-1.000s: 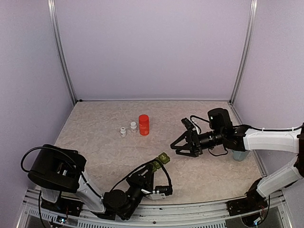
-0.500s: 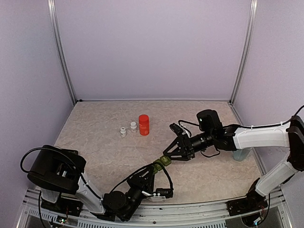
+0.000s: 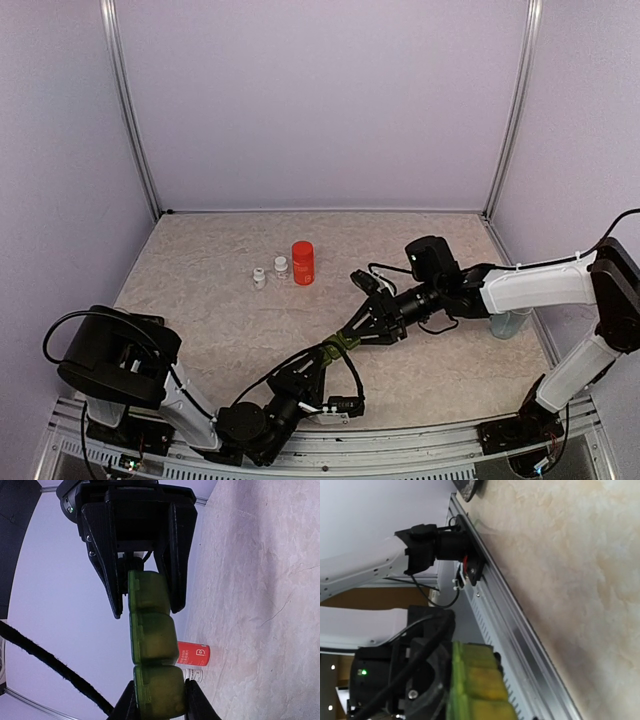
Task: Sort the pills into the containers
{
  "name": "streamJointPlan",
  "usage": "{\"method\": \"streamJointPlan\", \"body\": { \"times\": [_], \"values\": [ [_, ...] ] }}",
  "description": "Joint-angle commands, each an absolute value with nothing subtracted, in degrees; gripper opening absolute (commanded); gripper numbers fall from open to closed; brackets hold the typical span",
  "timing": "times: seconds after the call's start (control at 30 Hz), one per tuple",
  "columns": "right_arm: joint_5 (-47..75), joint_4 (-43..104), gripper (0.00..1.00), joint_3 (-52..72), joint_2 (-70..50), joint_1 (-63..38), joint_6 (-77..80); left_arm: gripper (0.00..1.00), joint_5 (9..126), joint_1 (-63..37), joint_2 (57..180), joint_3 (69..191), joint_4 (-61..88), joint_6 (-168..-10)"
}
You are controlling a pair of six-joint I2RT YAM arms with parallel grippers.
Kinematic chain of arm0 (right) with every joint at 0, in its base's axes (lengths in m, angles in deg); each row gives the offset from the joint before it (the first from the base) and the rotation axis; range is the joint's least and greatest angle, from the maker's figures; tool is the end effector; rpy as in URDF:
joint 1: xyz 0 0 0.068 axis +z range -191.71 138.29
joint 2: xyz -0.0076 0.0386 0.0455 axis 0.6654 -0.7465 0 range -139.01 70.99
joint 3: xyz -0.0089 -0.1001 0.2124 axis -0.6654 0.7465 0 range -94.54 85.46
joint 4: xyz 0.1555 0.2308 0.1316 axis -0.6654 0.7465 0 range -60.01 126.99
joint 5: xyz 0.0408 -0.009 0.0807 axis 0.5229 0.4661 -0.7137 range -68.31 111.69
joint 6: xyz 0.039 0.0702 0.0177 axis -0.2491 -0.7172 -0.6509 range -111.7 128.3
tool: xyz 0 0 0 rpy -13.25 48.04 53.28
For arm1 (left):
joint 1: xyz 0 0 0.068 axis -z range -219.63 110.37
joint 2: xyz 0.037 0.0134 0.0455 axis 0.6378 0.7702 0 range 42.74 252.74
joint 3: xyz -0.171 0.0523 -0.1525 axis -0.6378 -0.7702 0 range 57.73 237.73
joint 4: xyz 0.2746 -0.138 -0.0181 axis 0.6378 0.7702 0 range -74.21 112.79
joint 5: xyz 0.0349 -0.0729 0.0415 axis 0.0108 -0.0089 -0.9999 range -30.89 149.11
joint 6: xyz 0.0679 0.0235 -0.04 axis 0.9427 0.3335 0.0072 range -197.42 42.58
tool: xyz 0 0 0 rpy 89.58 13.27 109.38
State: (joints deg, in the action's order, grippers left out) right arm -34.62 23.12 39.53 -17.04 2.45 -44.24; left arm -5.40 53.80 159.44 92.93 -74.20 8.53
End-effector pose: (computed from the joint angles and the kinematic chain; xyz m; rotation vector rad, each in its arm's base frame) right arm 0.2192 0.2960 0.1199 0.4871 -2.4354 -1.7779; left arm 0.0450 -0.3306 0.0478 1.2433 0.9208 0.6915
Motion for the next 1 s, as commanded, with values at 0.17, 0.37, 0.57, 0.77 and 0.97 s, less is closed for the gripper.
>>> {"method": "streamJointPlan", "body": {
  "times": [0.17, 0.37, 0.57, 0.77, 0.97],
  "values": [
    [-38.55, 22.99, 0.29, 37.94, -18.61, 3.26, -46.79, 0.16, -4.88, 54.32, 158.40, 93.29, -90.01, 7.40],
    [-38.87, 23.53, 0.17, 37.38, -18.64, 3.28, -46.86, 0.33, -4.77, 54.31, 158.19, 93.02, -89.97, 7.09],
    [-37.34, 22.44, 0.16, 36.86, -17.60, 2.70, -47.97, 0.90, -5.31, 54.47, 157.73, 92.29, -90.01, 5.32],
    [-32.76, 21.31, 0.16, 37.78, -15.41, -1.84, -48.09, 0.99, -8.99, 54.68, 155.36, 90.39, -90.02, -1.07],
    [-24.96, 16.40, 0.16, 40.10, -15.04, -6.25, -48.03, 0.99, -14.06, 53.80, 142.89, 86.65, -74.42, -23.63]
  ]
}}
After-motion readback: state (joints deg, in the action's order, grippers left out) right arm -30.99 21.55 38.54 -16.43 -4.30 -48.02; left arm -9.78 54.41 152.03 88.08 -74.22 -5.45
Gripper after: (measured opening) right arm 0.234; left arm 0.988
